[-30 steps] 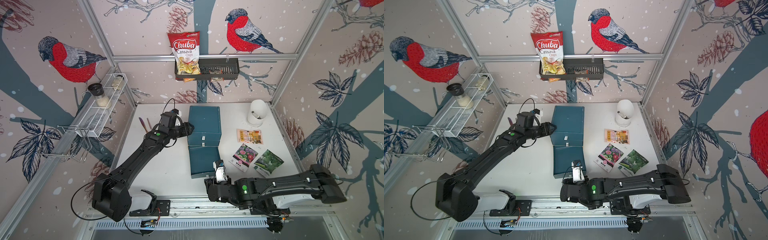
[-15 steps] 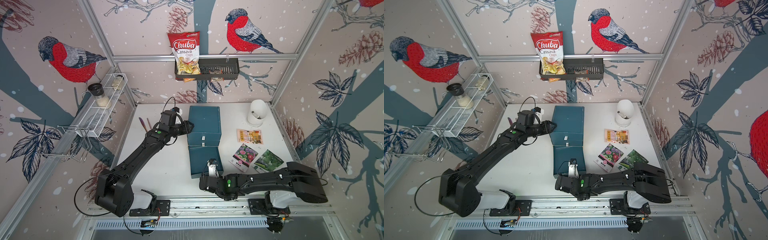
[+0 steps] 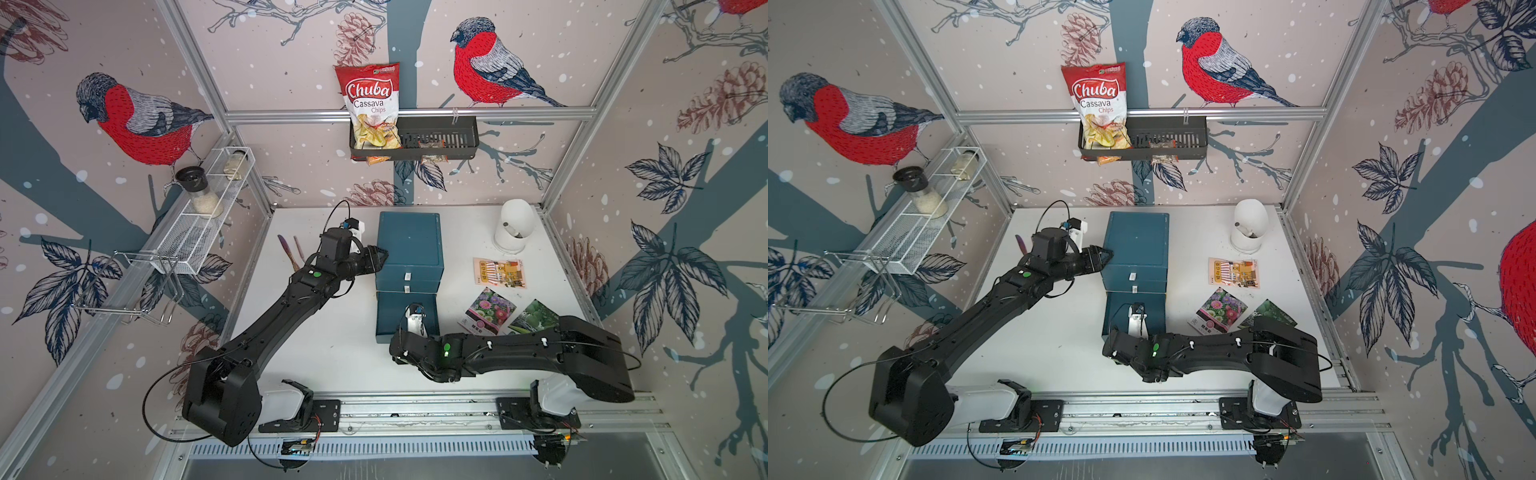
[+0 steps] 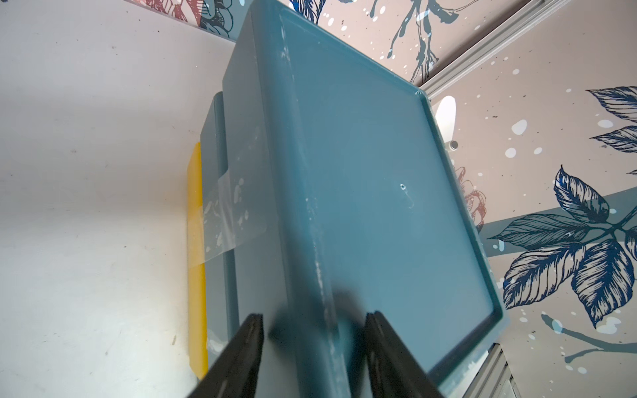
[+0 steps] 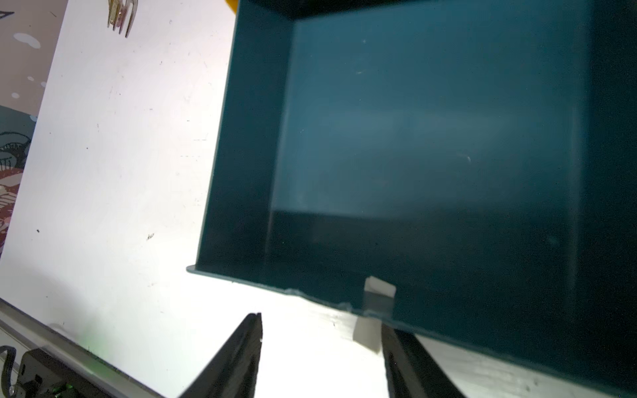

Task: Take the seed bags out of the drawer
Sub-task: Close the drawer of the storage box.

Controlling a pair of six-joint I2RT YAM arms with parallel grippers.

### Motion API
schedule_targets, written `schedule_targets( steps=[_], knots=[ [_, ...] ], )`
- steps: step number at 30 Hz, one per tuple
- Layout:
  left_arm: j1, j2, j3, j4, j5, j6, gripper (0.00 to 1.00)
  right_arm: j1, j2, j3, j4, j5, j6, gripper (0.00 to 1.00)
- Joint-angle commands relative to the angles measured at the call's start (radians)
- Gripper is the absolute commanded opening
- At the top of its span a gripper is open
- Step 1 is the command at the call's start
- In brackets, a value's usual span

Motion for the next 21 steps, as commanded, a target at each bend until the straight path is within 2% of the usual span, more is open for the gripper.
schedule_targets(
  steps=[1, 5, 10, 14, 18, 21],
  knots=[
    [-0.008, 0.005, -0.022, -0.119, 0.001, -0.003, 0.50, 0.004, 0.002, 0.013, 0.009, 0.053, -0.022, 0.59],
    [-0.008, 0.006, -0.014, -0.138, -0.027, -0.006, 0.50, 0.049, -0.014, -0.006, -0.009, 0.120, 0.008, 0.59],
    [0.001, 0.010, 0.011, -0.147, -0.042, -0.012, 0.52, 0.099, -0.055, -0.075, -0.006, 0.148, 0.111, 0.60],
    [0.002, 0.022, 0.052, -0.154, -0.037, -0.018, 0.52, 0.082, -0.093, -0.132, 0.049, 0.120, 0.125, 0.62],
    [0.004, 0.027, 0.068, -0.160, -0.021, -0.024, 0.52, 0.023, -0.089, -0.189, 0.159, 0.025, 0.100, 0.61],
    [0.017, 0.016, 0.070, -0.162, 0.000, -0.034, 0.53, 0.000, -0.085, -0.208, 0.210, -0.002, 0.084, 0.61]
  ],
)
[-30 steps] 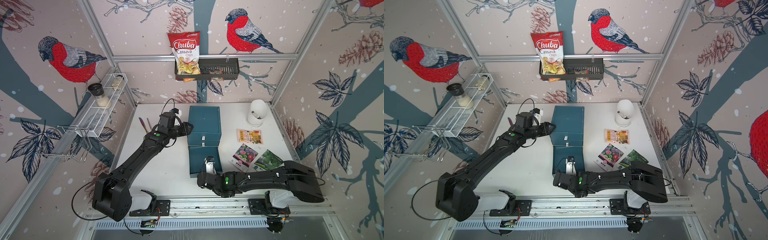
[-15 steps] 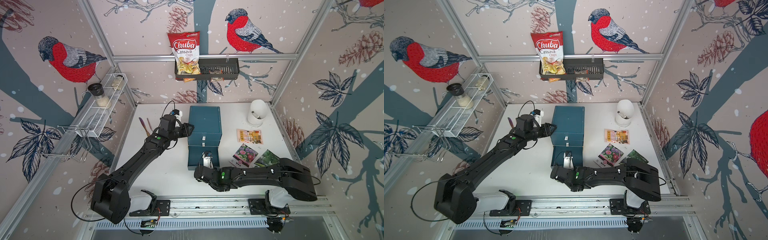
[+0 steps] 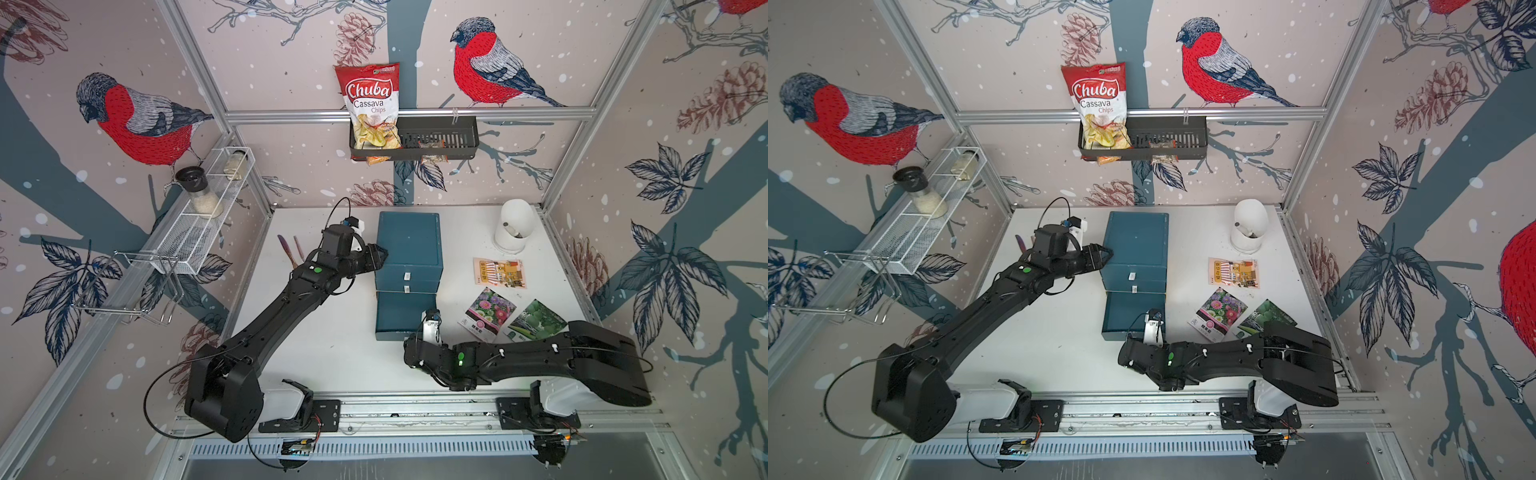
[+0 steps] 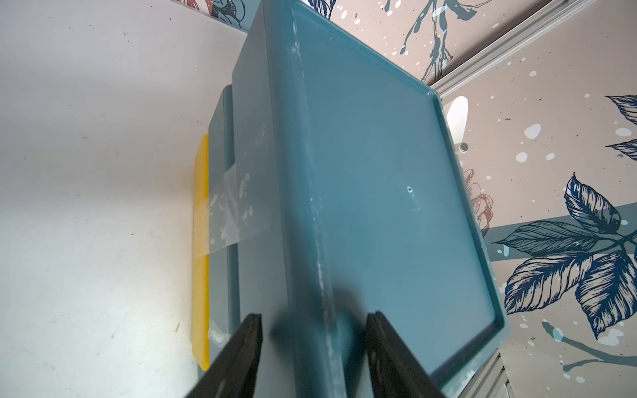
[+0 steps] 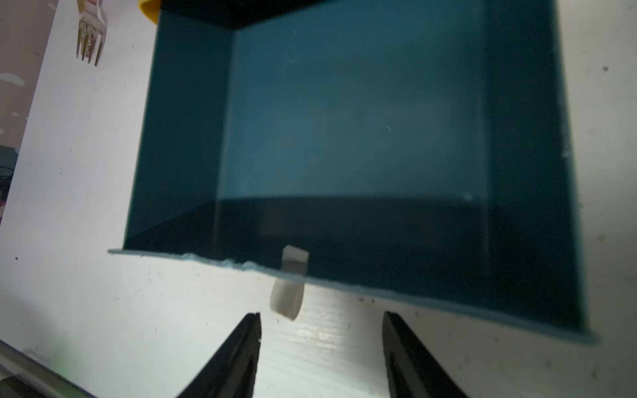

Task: Take the seed bags out of the drawer
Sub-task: Close the drawer of the storage box.

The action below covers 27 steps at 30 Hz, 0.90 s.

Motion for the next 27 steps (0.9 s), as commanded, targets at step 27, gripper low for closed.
schedule_targets(
  steps=[27],
  knots=[
    [0.051, -0.006, -0.009, -0.104, 0.083, 0.012, 0.49, -0.124, 0.032, -0.077, 0.306, -0.112, -0.078, 0.44]
  ],
)
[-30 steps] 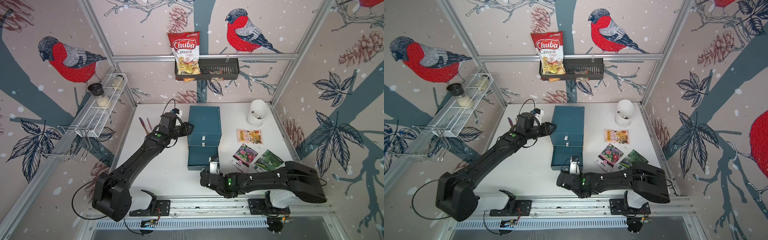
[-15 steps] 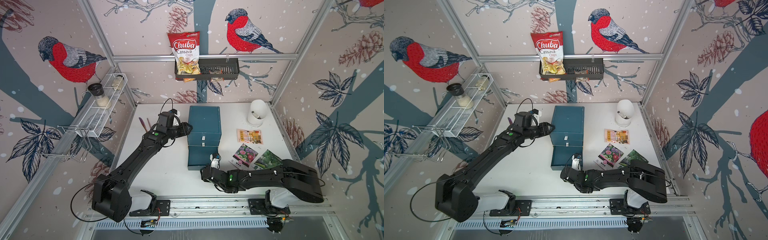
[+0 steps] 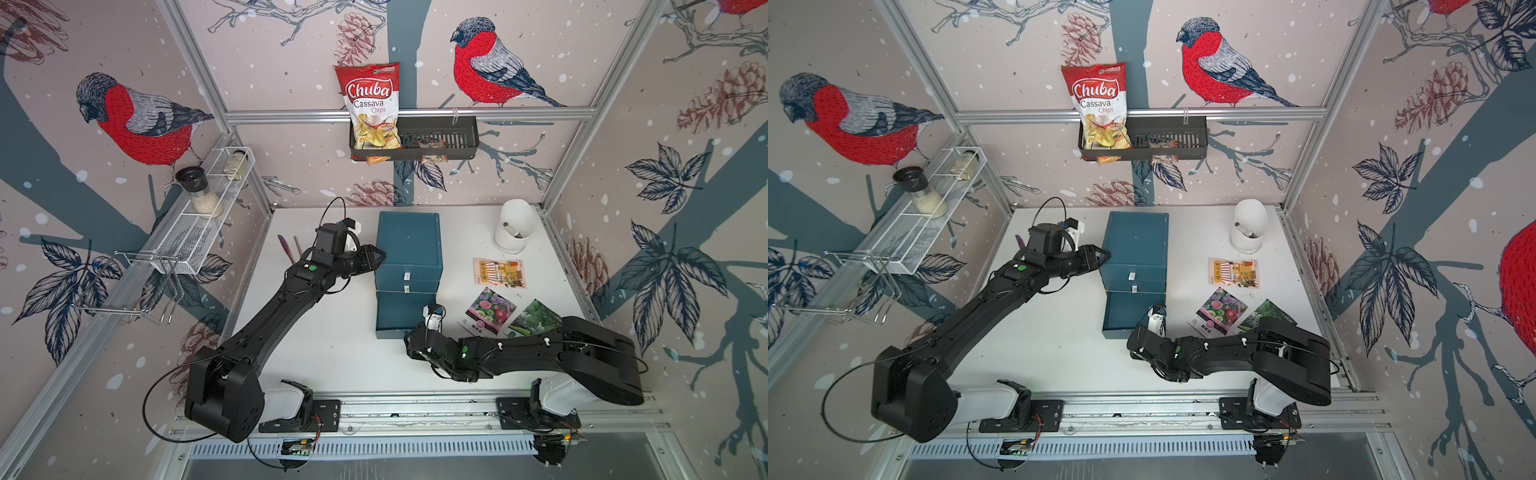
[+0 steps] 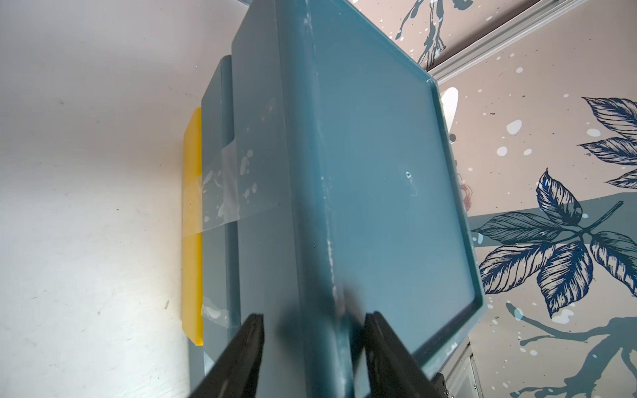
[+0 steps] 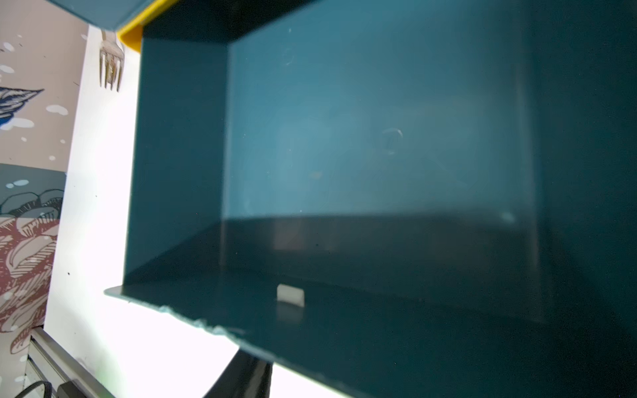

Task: Take the seed bags out of the drawer
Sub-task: Close the drawer of the storage box.

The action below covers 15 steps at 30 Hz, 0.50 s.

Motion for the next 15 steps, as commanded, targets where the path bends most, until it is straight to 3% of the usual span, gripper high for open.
schedule_targets(
  steps=[1, 10, 15],
  knots=[
    [0.003, -0.001, -0.013, -0.064, -0.030, 0.035, 0.48, -0.018, 0.011, 0.000, 0.089, -0.005, -0.045, 0.42],
    [0.003, 0.000, -0.036, -0.079, -0.037, 0.066, 0.41, -0.088, 0.019, 0.005, 0.175, 0.018, -0.086, 0.35],
    [0.003, 0.001, -0.045, -0.078, -0.041, 0.077, 0.36, -0.129, 0.049, 0.002, 0.249, 0.045, -0.099, 0.26]
  ],
)
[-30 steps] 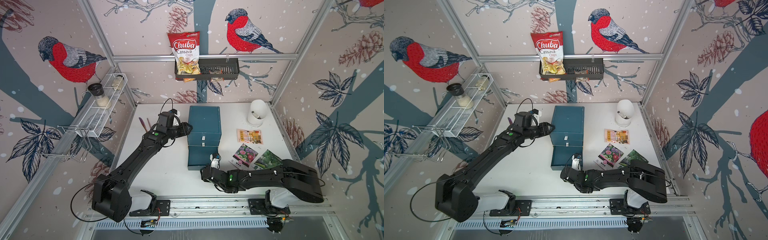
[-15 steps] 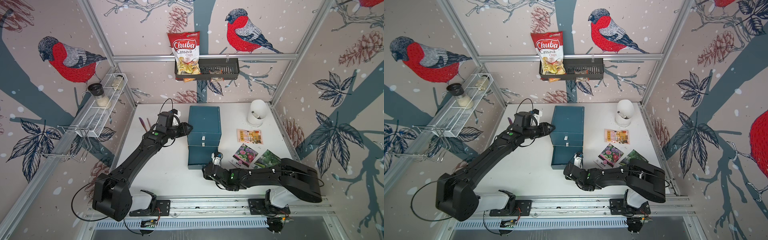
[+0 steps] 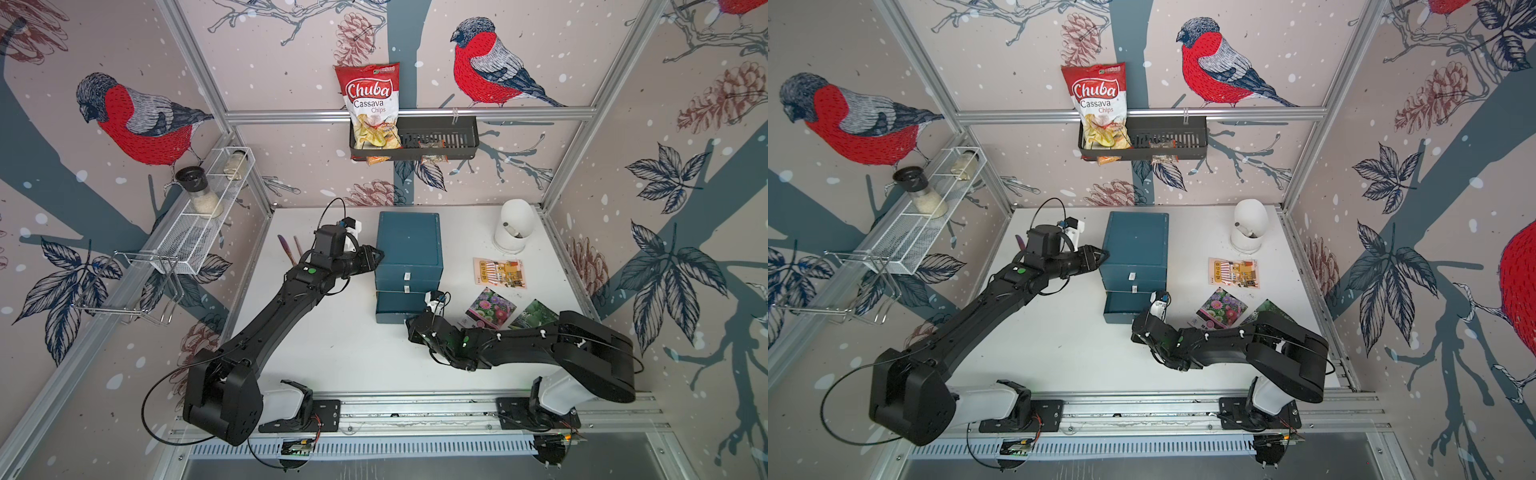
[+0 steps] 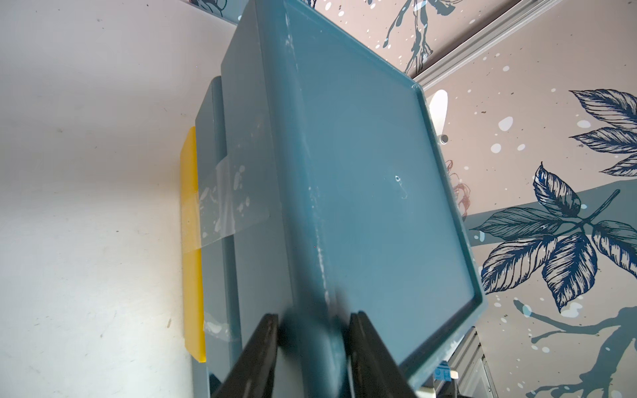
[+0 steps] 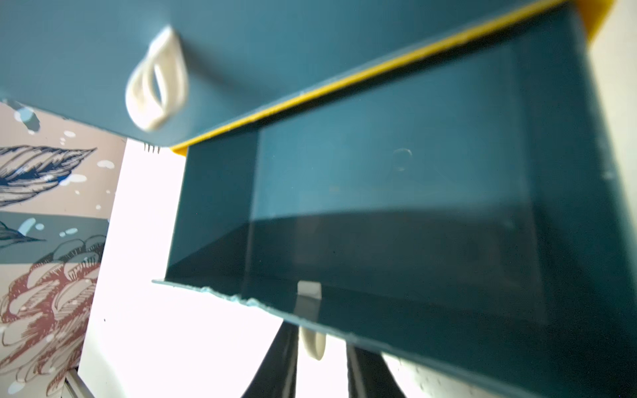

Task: Take the seed bags out of the drawer
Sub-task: Close the drawer of the storage box.

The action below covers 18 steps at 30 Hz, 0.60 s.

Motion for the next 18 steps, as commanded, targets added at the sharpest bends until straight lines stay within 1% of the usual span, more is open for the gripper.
schedule_targets(
  steps=[1, 2, 8, 12, 18],
  knots=[
    [0.003, 0.010, -0.012, -0.129, -0.039, 0.034, 0.35, -0.025, 0.023, -0.001, 0.092, 0.042, -0.023, 0.25],
    [0.003, 0.009, -0.035, -0.127, -0.040, 0.034, 0.34, -0.032, 0.033, -0.002, 0.109, 0.049, -0.024, 0.25],
    [0.003, 0.009, -0.051, -0.122, -0.041, 0.043, 0.30, -0.059, 0.053, -0.021, 0.176, 0.101, -0.019, 0.21],
    [0.002, 0.017, -0.060, -0.123, -0.042, 0.051, 0.29, -0.081, 0.039, -0.062, 0.251, 0.132, -0.020, 0.21],
    [0.001, 0.024, -0.068, -0.121, -0.032, 0.051, 0.29, -0.123, 0.075, -0.049, 0.298, 0.104, -0.038, 0.21]
  ],
)
